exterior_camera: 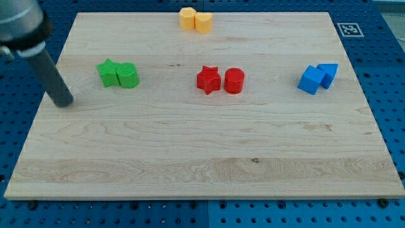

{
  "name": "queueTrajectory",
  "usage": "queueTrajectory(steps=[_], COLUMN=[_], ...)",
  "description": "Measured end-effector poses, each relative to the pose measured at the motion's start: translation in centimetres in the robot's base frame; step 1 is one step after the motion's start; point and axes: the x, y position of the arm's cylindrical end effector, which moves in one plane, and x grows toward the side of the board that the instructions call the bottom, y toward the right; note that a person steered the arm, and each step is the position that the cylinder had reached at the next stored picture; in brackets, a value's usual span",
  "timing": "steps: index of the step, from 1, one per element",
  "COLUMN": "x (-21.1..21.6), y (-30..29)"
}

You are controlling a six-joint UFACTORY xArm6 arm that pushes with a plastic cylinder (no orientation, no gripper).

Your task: Move the green blocks towards the red star

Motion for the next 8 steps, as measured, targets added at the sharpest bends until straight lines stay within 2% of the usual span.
queueTrajectory(steps=[2,8], x=[-4.3,-3.8], y=[0.3,11.0])
